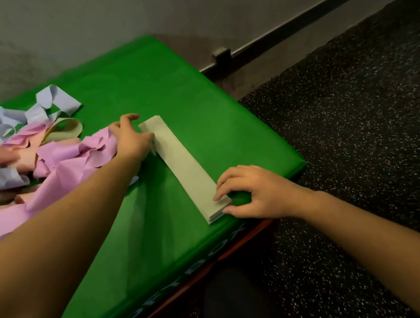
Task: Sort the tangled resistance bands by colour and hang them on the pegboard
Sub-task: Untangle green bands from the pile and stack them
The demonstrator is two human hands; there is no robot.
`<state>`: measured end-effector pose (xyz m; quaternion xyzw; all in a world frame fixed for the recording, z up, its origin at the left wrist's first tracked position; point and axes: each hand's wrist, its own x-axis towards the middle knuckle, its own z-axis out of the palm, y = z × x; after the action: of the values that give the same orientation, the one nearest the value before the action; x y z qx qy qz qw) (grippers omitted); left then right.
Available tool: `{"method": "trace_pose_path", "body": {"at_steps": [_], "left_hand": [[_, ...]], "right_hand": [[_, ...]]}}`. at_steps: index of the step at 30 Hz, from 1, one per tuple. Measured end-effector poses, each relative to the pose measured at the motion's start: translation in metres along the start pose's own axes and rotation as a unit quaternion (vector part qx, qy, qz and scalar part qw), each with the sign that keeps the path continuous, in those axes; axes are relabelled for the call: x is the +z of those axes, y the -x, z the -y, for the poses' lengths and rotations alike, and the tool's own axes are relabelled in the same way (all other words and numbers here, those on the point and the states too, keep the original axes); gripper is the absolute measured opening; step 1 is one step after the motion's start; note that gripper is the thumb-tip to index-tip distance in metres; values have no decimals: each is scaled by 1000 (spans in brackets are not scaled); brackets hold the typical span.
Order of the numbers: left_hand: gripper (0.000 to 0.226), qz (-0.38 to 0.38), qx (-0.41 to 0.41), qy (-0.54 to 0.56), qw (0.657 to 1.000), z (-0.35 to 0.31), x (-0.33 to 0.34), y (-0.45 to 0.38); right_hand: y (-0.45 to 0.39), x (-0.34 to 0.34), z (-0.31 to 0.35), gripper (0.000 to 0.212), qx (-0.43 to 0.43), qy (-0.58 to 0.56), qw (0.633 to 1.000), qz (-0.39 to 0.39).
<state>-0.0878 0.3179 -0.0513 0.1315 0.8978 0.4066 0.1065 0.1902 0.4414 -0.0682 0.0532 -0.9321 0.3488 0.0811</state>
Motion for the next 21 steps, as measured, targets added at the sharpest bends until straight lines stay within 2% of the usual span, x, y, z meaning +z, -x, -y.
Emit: {"method": "trace_pose_path", "body": {"at_steps": [5, 8, 10, 14, 21], "left_hand": [[39, -32, 63, 37, 997, 5, -18, 28], [28, -7, 113, 51, 992, 13, -42, 55], [25, 6, 151, 14, 988, 24, -59, 74], [25, -20, 212, -34, 976, 52, -100, 117], [21, -63, 240, -64, 967, 131, -179, 175]], "right_hand": [[-6, -5, 17, 27, 8, -26, 999, -18], [-15, -8, 38, 23, 25, -35, 999, -15], [-22, -6, 53, 22, 35, -39, 999, -7], [-36, 5, 85, 22, 22, -42, 999, -3], [-70, 45, 149, 20, -8, -23, 999, 42]]}}
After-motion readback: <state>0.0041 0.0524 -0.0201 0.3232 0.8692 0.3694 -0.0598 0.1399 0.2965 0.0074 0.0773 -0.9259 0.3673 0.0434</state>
